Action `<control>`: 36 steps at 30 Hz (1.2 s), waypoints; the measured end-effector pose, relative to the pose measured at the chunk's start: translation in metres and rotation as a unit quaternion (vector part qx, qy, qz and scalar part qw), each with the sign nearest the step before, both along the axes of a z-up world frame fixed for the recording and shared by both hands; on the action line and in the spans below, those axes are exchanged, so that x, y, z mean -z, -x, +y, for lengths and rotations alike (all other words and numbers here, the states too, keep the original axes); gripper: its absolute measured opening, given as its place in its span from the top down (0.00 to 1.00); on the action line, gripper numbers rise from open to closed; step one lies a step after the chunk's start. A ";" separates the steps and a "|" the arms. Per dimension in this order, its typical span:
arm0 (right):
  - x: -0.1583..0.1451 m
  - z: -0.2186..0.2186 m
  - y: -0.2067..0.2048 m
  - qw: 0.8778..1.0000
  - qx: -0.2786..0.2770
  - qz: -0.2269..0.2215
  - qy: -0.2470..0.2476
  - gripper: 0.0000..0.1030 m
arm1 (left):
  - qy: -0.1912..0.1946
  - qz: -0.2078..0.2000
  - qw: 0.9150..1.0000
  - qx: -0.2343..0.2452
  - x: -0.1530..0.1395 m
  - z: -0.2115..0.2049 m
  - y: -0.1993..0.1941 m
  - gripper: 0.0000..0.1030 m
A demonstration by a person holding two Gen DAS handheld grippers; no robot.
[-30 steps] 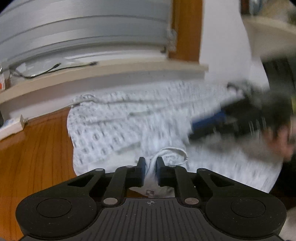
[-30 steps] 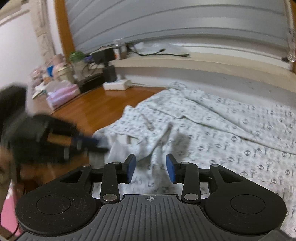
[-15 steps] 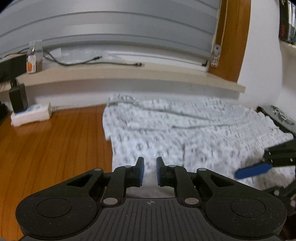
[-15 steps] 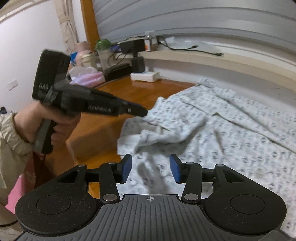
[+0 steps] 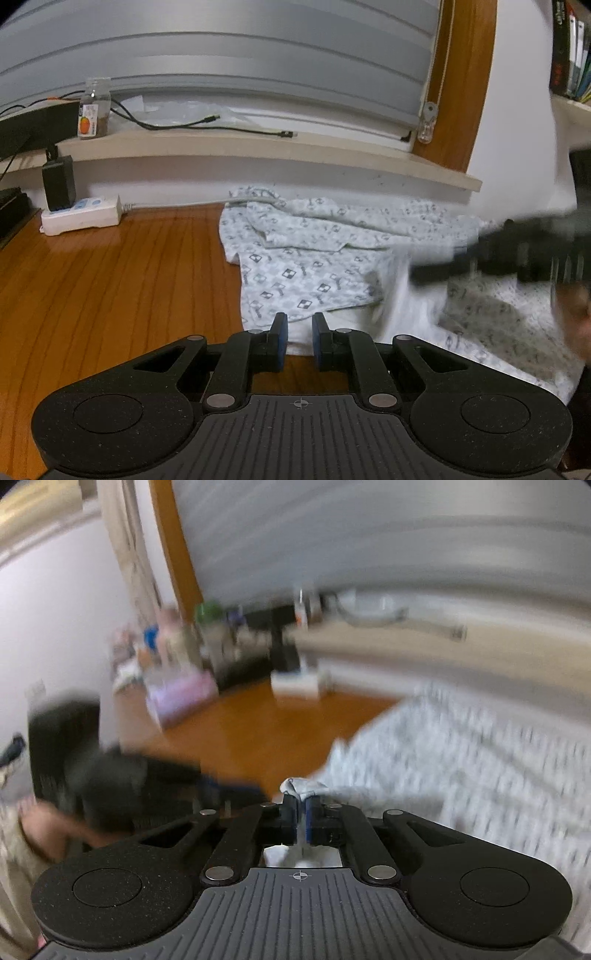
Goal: Fold clothes
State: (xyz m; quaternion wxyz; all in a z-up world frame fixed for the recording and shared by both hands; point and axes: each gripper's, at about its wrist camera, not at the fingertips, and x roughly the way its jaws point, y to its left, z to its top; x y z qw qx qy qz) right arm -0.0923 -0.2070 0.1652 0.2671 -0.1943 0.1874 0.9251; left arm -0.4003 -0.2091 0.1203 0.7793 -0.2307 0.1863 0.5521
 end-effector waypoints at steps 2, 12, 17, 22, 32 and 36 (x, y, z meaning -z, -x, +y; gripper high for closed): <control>-0.014 0.013 0.001 1.000 0.025 0.018 -0.003 0.96 | -0.001 -0.003 1.000 0.000 -0.001 -0.001 0.001 0.87; 0.025 0.053 0.004 0.992 0.092 -0.086 0.013 0.67 | 0.007 -0.022 1.000 0.019 0.010 -0.001 -0.011 0.45; 0.022 0.024 -0.009 0.993 0.061 -0.099 -0.010 0.56 | 0.013 -0.031 0.998 0.055 0.020 0.005 -0.029 0.48; 0.026 -0.014 -0.018 0.993 0.012 -0.118 -0.019 0.50 | 0.031 -0.035 0.997 0.062 0.034 0.023 -0.041 0.58; 0.053 -0.056 -0.017 0.985 -0.056 -0.165 -0.016 0.41 | 0.023 -0.010 0.996 0.082 -0.003 0.015 -0.040 0.95; 0.049 -0.058 -0.024 0.986 -0.068 -0.150 -0.013 0.65 | 0.021 0.009 0.994 0.105 -0.037 0.008 -0.041 0.95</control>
